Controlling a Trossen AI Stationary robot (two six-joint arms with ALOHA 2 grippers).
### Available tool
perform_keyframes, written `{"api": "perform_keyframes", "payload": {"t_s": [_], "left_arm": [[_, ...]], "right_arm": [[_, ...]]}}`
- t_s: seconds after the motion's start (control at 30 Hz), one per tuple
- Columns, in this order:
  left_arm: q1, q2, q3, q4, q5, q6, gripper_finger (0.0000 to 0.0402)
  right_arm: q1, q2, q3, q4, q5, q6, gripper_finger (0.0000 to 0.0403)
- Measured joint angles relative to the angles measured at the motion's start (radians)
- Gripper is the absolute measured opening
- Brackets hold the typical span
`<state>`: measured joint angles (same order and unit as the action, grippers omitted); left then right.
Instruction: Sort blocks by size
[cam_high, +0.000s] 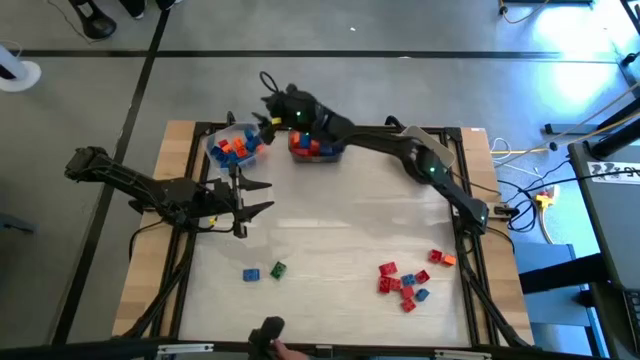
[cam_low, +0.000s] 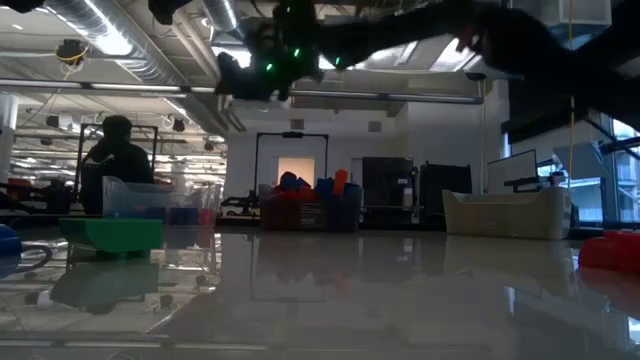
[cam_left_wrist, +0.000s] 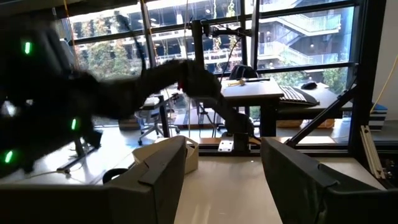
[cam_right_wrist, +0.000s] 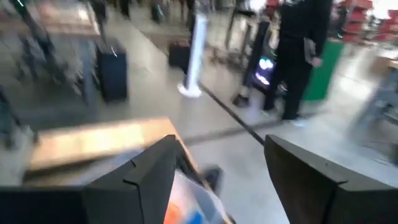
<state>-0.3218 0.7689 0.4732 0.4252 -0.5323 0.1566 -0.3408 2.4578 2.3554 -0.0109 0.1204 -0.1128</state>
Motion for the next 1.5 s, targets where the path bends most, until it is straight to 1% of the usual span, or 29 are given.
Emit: {"api": "perform_keyframes", "payload": {"t_s": [0.07,0.13,0.3,0.4,0.5,0.67,0.77,0.87,0.97,1.03,1.13,1.2,1.33,1.5], "left_arm": [[0.000,0.000,0.000,-0.004,0.000,-0.004,0.0196],[-0.001,0.000,0.000,-0.005,0.000,-0.006,0.0196],[0.000,0.000,0.000,-0.004,0.000,0.001,0.0196],[0.000,0.000,0.000,-0.003,0.000,-0.002,0.0196],[0.000,0.000,0.000,-0.004,0.000,-0.003,0.0196],[0.000,0.001,0.000,-0.008,0.002,-0.021,0.0196],[0.008,0.014,0.000,-0.019,0.031,-0.041,0.0196],[0.029,0.041,0.004,-0.023,0.072,-0.077,0.0196],[0.050,0.083,0.032,-0.055,0.091,-0.114,0.0196],[0.062,0.119,0.061,-0.100,0.108,-0.130,0.0196],[0.070,0.180,0.110,-0.195,0.127,-0.155,0.0196],[0.070,0.221,0.151,-0.273,0.131,-0.173,0.0196],[0.069,0.285,0.203,-0.369,0.131,-0.180,0.0196],[0.069,0.314,0.223,-0.370,0.130,-0.176,0.0196]], "right_arm": [[0.000,-0.051,-0.002,-0.118,0.027,-0.047,0.0239],[0.001,-0.107,-0.004,-0.225,0.030,-0.072,0.0237],[0.021,-0.272,0.001,-0.482,0.036,-0.076,0.0237],[0.053,-0.352,-0.002,-0.666,0.047,-0.076,0.0237],[0.102,-0.439,-0.003,-0.827,0.083,-0.065,0.0237],[0.216,-0.573,-0.001,-1.081,0.132,0.052,0.0237],[0.304,-0.618,-0.002,-1.240,0.140,0.143,0.0237],[0.400,-0.650,-0.002,-1.403,0.153,0.278,0.0237],[0.501,-0.655,-0.002,-1.557,0.248,0.414,0.0237],[0.565,-0.654,-0.022,-1.555,0.297,0.474,0.0237],[0.652,-0.673,-0.071,-1.552,0.299,0.517,0.0237],[0.698,-0.685,-0.118,-1.560,0.307,0.585,0.0237],[0.771,-0.719,-0.265,-1.559,0.315,0.709,0.0237],[0.845,-0.799,-0.502,-1.559,0.311,0.893,0.0237]]}}
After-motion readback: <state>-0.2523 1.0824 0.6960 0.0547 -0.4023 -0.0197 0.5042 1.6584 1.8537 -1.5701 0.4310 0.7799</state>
